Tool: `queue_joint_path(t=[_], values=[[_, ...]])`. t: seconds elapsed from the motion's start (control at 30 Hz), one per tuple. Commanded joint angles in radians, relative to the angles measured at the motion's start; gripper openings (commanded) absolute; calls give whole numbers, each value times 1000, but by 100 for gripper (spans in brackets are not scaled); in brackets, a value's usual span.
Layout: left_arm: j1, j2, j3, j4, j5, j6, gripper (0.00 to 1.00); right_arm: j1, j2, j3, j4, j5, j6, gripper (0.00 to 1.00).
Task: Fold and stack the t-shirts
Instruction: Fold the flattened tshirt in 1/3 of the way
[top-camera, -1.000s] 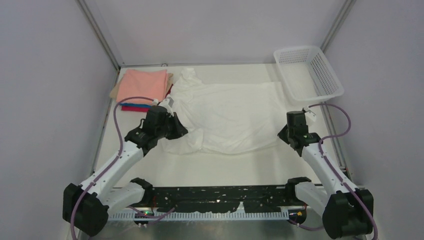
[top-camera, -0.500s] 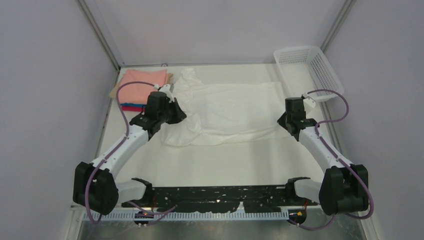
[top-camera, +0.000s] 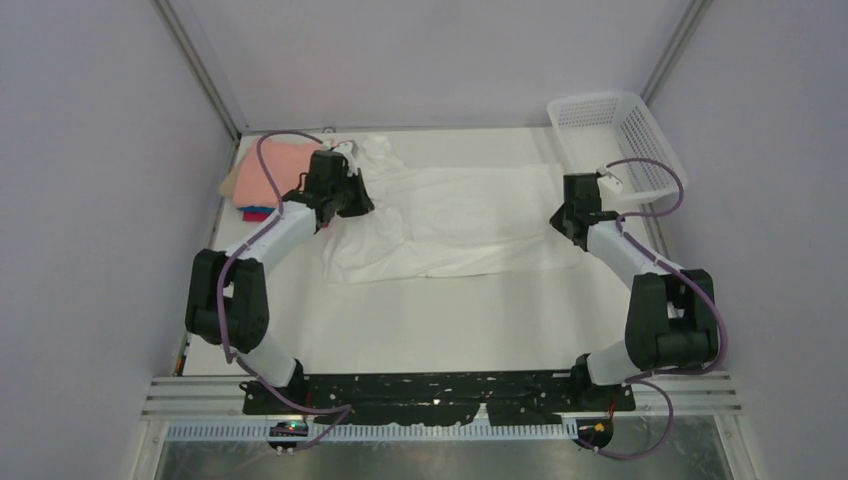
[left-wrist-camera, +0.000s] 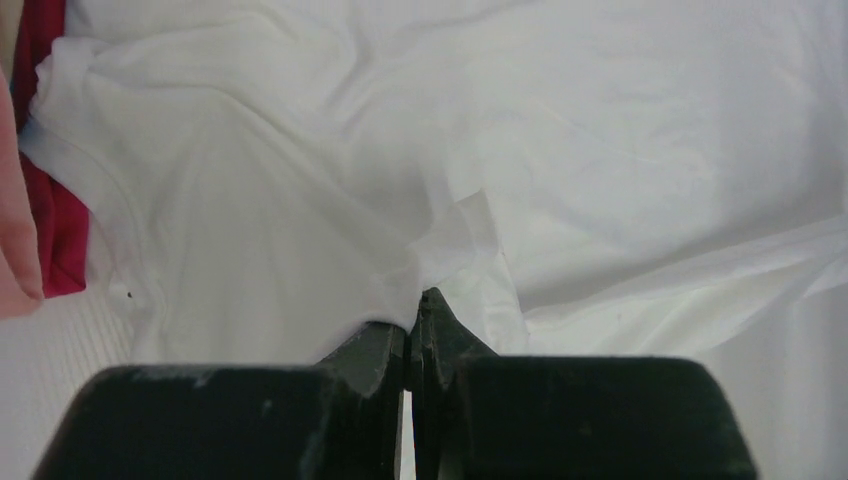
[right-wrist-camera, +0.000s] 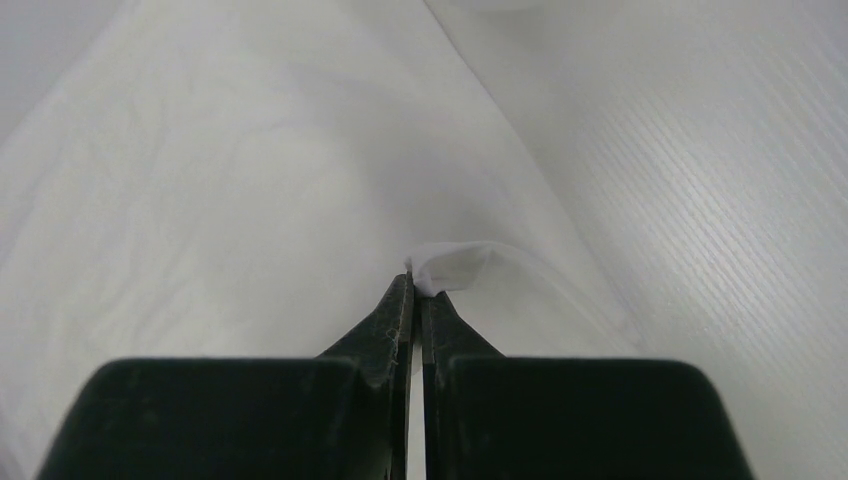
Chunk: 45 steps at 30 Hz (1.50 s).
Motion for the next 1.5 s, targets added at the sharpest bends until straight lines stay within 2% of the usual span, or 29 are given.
queue_joint_path(t=[0.0, 0.07, 0.13, 0.17, 0.2, 0.27, 0.3, 0.4, 0.43, 0.63, 0.73, 0.87, 0.97, 1.03, 1.17, 1.33, 1.47], values=[[16, 99, 126, 8, -22, 62, 7, -5, 79, 96, 71, 72, -35, 8], [23, 171, 220, -57, -29, 83, 28, -4, 127, 147, 45, 92, -63, 13], [23, 233, 338, -163, -67, 85, 79, -4, 154, 201, 14, 96, -89, 33], [23, 252, 381, -220, -71, 82, 86, -4, 157, 220, -1, 91, -108, 57], [25, 258, 406, -247, -74, 75, 90, -3, 148, 228, -9, 81, -118, 72], [23, 218, 392, -243, -68, 55, 95, 3, 123, 231, -27, 61, -146, 84], [23, 188, 368, -230, -59, 40, 99, 7, 111, 224, -30, 54, -164, 87], [18, 96, 277, -212, -28, 10, 100, 42, 44, 171, -30, 15, -186, 98], [13, 63, 242, -207, -12, 1, 100, 51, 30, 159, -24, 4, -196, 98], [-31, -91, -28, -96, 212, -42, 100, 140, -34, 86, -33, -97, -249, 95], [-37, -102, -128, -72, 221, -76, 100, 149, -23, 51, -36, -151, -257, 95], [-35, -44, -176, -68, 168, -77, 100, 138, 33, 24, -5, -159, -268, 95], [-20, 40, -162, -71, 157, -99, 100, 95, 104, 26, 23, -267, -250, 95], [-10, 80, -152, -68, 163, -113, 100, 79, 136, 11, 59, -286, -220, 95], [-7, 97, -152, -84, 149, -112, 100, 54, 182, 1, 29, -236, -198, 95], [-7, 63, -213, -99, 121, -116, 100, 13, 149, -90, 36, -262, -146, 96], [-7, 10, -295, -127, 112, -123, 99, 2, 44, -188, -12, -258, -132, 96]])
